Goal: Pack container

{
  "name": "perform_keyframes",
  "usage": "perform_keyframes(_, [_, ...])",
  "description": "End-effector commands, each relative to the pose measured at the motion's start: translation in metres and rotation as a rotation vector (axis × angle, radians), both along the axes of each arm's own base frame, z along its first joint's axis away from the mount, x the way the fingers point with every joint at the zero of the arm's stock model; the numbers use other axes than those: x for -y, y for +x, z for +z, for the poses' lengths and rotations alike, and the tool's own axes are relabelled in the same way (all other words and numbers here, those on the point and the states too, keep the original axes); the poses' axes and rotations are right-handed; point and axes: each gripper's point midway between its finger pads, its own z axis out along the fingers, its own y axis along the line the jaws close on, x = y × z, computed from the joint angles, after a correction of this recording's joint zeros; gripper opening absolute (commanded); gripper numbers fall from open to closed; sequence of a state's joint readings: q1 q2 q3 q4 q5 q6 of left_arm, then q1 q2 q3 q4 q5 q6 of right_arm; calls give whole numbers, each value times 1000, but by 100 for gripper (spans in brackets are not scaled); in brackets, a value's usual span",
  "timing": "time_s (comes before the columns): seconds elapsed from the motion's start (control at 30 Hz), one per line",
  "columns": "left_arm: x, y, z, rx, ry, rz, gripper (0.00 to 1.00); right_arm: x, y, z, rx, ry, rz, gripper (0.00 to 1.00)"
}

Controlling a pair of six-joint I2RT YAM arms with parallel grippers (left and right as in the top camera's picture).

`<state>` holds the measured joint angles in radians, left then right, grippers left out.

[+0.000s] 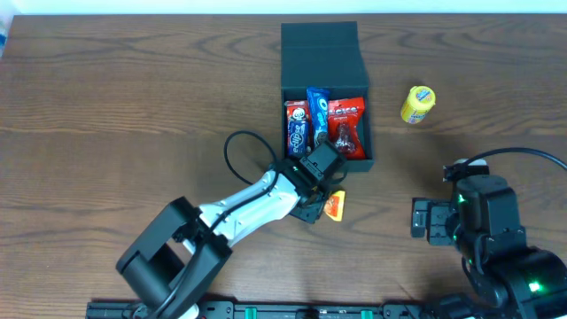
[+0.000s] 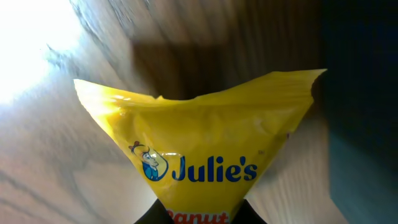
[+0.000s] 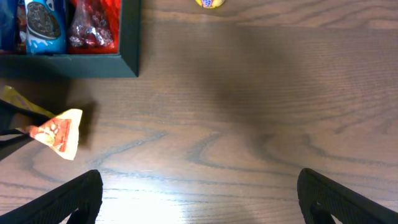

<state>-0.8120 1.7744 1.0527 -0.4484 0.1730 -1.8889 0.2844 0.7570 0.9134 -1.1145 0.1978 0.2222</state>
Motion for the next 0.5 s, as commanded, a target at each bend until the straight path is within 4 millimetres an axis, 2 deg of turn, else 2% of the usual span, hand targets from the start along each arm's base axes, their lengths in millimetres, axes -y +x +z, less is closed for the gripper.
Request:
perform_keyframes(0.0, [0,2,25,64,-23,-7,12,4,0,1,5,-5,-12,99])
perform_keyframes(0.2, [-5,1,61,171,-29,-41,7,4,0,1,5,-5,-12,99])
perform_keyframes(0.37, [0,-3,95,296,-62,-193,6,4,0,1,5,-5,-12,99])
perform_keyframes(0.47, [1,-4,108,369,-56,-315,6,4,0,1,5,-5,-12,99])
